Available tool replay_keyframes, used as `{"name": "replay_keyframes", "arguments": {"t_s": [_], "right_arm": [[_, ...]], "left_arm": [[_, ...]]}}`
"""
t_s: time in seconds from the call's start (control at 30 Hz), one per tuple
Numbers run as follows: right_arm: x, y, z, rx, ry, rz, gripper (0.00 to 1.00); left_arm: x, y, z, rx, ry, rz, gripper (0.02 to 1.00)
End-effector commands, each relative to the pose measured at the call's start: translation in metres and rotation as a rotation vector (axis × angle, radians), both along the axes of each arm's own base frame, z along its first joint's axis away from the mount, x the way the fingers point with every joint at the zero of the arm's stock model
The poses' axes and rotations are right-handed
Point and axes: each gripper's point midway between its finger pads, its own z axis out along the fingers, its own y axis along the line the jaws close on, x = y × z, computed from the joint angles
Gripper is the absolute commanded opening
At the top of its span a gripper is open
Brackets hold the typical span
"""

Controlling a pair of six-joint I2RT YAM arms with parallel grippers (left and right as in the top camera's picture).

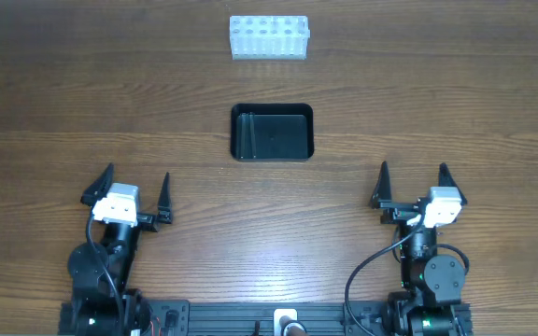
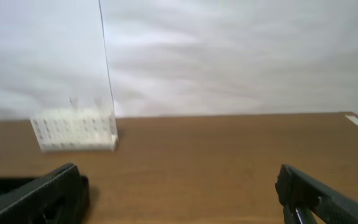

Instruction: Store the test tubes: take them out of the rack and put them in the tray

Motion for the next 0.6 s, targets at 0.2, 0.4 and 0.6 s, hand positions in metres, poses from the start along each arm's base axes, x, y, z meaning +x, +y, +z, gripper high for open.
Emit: {"name": "replay_keyframes", "arguments": {"t_s": [0.2,0.4,0.6], "right_arm": [[0.003,-0.001,0.012,0.038,-0.029,-0.001,0.991],[0.030,0.001,0.034,0.030,0.063,0.000,0.991],[0.098,0.015,0.048,-0.006,0.198,0.048,0.991]], "left_arm": [[0.000,0.000,-0.001,0.009,-0.003,-0.005,1.000],[0.000,0.000,-0.001,0.009,-0.003,-0.005,0.998],[0.000,0.000,-0.001,0.009,-0.003,-0.005,1.000]]}}
